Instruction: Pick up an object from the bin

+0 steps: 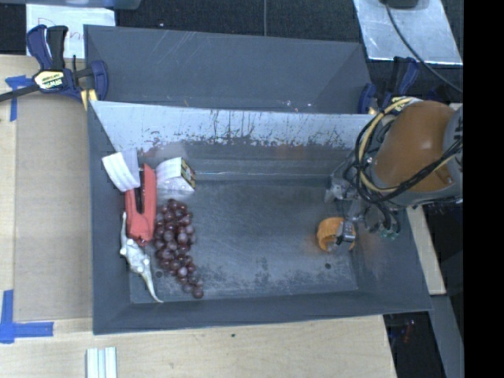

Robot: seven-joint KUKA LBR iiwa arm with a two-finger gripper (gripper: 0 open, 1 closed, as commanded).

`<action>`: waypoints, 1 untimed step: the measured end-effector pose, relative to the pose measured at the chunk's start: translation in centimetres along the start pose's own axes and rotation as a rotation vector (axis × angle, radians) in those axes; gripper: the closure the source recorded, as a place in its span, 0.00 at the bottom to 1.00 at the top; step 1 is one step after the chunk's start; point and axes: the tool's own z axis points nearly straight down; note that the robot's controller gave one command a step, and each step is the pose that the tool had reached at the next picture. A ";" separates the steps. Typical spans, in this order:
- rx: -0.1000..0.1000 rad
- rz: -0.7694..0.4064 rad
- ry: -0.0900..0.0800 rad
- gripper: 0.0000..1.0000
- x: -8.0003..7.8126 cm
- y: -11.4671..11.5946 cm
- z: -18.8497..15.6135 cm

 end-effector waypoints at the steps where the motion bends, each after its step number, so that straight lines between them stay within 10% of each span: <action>1: 0.000 0.200 0.004 0.00 2.3 0.1 0.2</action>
Offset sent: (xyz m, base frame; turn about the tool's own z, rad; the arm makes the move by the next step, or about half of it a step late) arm -0.0275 0.0108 -0.0124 0.0767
